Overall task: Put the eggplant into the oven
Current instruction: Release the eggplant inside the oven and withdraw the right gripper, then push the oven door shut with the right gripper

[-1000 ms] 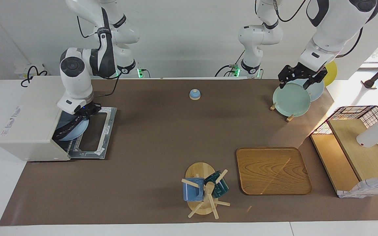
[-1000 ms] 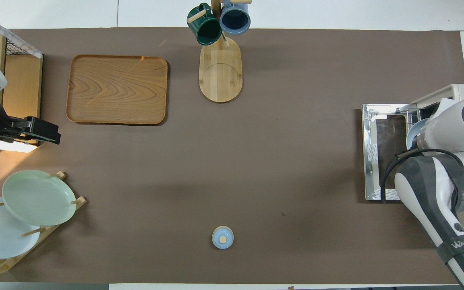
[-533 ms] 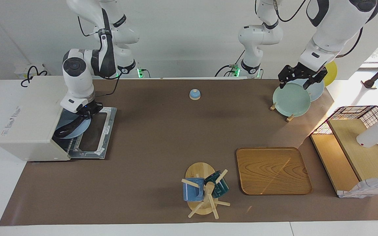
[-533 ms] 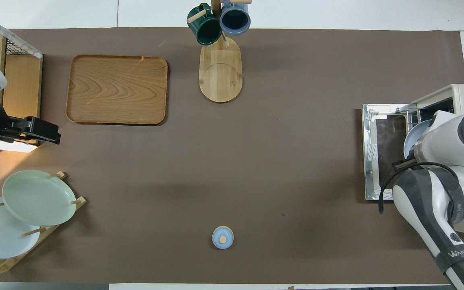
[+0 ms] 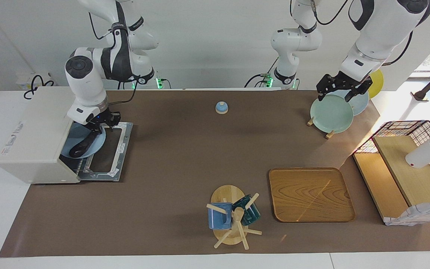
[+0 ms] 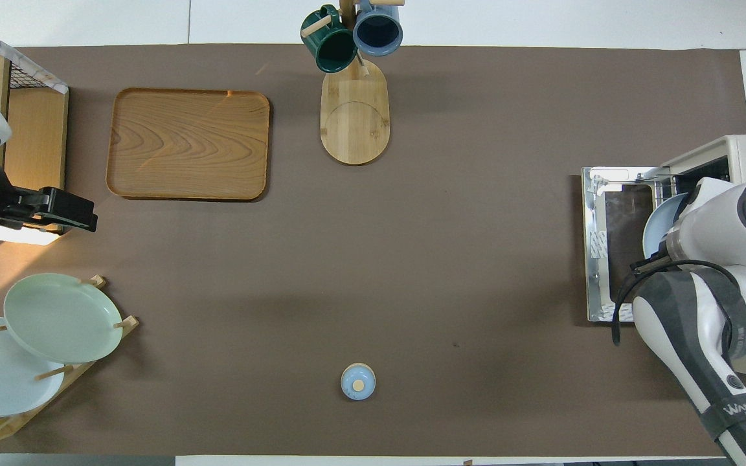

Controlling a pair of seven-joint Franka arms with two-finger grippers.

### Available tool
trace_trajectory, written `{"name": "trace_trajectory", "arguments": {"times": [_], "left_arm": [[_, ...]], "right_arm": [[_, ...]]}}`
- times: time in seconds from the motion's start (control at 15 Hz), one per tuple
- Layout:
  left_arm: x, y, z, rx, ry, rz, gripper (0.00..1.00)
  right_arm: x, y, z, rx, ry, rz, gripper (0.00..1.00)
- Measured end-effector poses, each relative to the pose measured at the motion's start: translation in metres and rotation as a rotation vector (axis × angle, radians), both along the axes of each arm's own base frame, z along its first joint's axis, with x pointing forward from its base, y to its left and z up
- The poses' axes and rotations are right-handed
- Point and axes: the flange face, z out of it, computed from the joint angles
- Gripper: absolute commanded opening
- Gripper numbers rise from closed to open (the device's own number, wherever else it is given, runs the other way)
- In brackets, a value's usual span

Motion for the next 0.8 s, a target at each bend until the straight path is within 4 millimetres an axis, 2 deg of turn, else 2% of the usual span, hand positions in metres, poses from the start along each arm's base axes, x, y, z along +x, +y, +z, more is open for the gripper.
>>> {"name": "trace_trajectory", "arguments": {"times": [0.13, 0.33, 0.53, 0.8], "left_arm": [[0.0, 0.0, 0.0, 0.0, 0.0, 0.0, 1.0], [0.0, 0.0, 0.0, 0.0, 0.0, 0.0, 1.0], [0.0, 0.0, 0.0, 0.0, 0.0, 0.0, 1.0], [0.0, 0.0, 0.0, 0.0, 0.0, 0.0, 1.0]], "right_arm": [[0.006, 0.03, -0.003, 0.018, -0.052, 0.017, 0.0], [0.018, 0.062, -0.036, 0.03, -0.094, -0.006, 0.0], [0.024, 0.068, -0.066, 0.034, -0.092, -0.015, 0.0], [0.023, 0.058, -0.098, 0.027, -0.046, -0.039, 0.0]]}}
